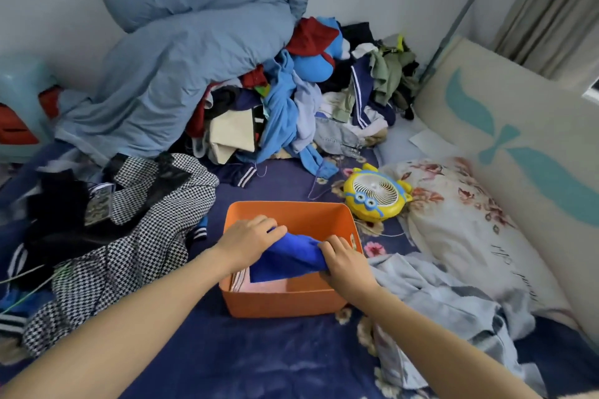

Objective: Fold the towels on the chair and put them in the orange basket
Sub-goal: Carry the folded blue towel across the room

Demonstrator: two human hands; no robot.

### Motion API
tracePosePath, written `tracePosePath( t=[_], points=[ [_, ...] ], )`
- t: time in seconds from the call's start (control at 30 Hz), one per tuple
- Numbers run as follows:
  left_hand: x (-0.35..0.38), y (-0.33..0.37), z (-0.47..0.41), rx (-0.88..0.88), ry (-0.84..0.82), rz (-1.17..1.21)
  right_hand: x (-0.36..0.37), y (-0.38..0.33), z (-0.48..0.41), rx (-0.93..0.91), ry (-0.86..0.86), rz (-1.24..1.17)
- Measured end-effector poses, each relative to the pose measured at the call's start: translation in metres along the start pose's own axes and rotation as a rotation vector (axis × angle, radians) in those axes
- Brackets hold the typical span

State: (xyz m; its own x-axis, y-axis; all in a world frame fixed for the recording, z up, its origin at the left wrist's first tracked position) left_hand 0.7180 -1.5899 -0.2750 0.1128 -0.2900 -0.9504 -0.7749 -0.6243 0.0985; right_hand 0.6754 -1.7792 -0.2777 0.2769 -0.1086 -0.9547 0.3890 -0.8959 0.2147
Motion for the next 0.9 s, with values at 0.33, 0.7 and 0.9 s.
tracePosePath(
  t=[0.33,0.7,0.9],
  points=[
    [0.091,-0.081,-0.063,-0.019,-0.427,0.209,0.08,0.02,-0.046,0.239,-0.32,-0.064],
    [0.158,-0.122,-0.108,0.087,-0.489,0.119,0.172,0.027,-0.072,0.296,-0.58,-0.177],
    [0.207,-0.133,-0.035,-0.116,-0.626,0.087,0.226,-0.013,-0.086,0.051,-0.802,-0.151]
  ],
)
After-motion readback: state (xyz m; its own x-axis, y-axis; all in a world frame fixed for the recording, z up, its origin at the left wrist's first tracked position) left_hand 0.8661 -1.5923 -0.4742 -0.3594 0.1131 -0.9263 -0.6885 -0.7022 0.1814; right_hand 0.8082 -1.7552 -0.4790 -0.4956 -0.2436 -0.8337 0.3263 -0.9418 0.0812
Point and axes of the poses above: each hand's wrist, its own z-axis away from the middle knuckle, its own x-axis out of the palm, y = z × x, the point moved 3 cm from there along -z, towards the middle knuckle, and after that the axes turned 15 degrees about z, right-handed, at the moved point
